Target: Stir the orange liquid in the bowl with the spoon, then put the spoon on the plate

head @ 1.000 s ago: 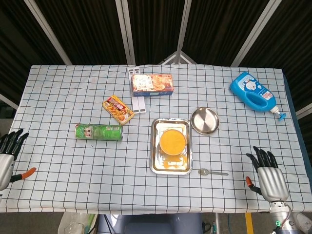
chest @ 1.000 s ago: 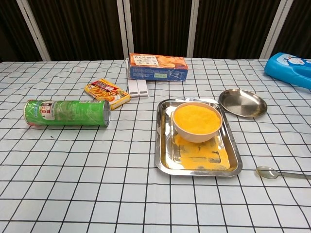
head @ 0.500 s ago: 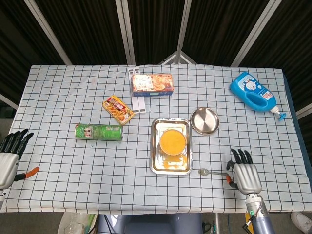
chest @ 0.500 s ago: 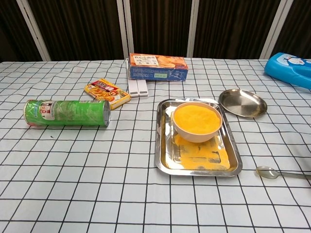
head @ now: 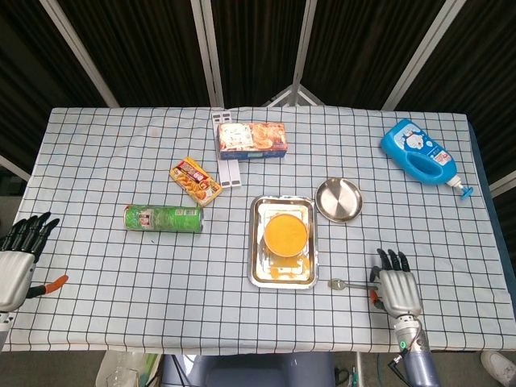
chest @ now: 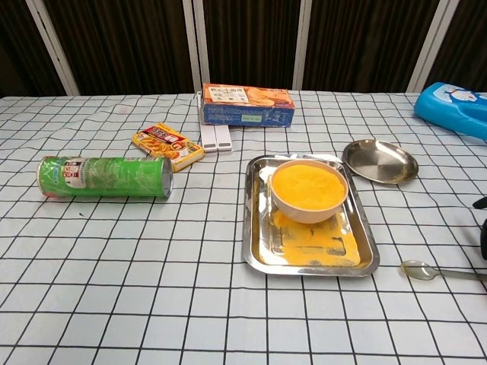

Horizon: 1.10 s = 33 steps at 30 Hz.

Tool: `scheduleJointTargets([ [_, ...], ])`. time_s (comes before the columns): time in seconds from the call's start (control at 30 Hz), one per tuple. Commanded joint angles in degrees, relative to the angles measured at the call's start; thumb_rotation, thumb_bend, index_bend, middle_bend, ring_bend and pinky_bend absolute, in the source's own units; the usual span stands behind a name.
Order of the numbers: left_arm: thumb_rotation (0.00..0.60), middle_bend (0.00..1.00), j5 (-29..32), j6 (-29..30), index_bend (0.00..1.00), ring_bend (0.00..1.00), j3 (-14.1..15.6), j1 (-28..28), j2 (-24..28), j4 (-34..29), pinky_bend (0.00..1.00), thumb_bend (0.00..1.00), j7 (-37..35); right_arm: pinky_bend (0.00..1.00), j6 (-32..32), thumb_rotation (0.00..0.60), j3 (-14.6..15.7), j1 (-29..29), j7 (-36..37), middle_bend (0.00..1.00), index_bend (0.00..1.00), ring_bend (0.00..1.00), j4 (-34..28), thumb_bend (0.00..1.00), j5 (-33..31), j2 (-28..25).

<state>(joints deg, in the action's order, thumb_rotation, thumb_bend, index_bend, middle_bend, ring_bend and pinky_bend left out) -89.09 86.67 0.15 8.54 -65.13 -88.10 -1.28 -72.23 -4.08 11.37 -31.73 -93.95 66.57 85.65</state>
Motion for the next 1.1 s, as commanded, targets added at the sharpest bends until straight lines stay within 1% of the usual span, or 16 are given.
scheduleJointTargets([
  [0.03,0.6,0.0,-0.12,-0.19,0.0,0.0,-0.06,0.04,-0.04,-0.05,0.0,0.0,0.04,0.0,0.18,0.6,-0.11,0.14,-0.08,0.11,0.51,0.0,0.5,0.41,-0.94,0.61],
  [0.37,0.6,0.0,-0.47,-0.72,0.0,0.0,-0.24,-0.02,-0.1,-0.04,0.0,0.0,0.16,0.0,0.63,0.6,0.04,0.64,0.12,0.11,0.51,0.0,3.19,0.41,-2.71,2.82],
  [0.57,0.6,0.0,-0.56,-1.04,0.0,0.0,-0.28,0.0,-0.2,-0.02,0.0,0.0,0.38,0.0,0.52,0.6,0.11,0.77,0.51,0.12,0.51,0.0,3.49,0.41,-2.77,3.3],
  [0.73,0.6,0.0,-0.59,-1.34,0.0,0.0,-0.34,0.03,-0.3,0.03,0.0,0.0,0.55,0.0,0.52,0.6,0.25,0.9,0.84,0.12,0.53,0.0,3.53,0.41,-2.73,3.63],
  [1.1,0.6,0.0,-0.42,-1.71,0.0,0.0,-0.56,-0.08,-0.32,-0.05,0.0,0.0,0.78,0.0,1.19,0.6,0.15,1.51,0.39,0.13,0.55,0.0,4.86,0.41,-4.22,4.55],
])
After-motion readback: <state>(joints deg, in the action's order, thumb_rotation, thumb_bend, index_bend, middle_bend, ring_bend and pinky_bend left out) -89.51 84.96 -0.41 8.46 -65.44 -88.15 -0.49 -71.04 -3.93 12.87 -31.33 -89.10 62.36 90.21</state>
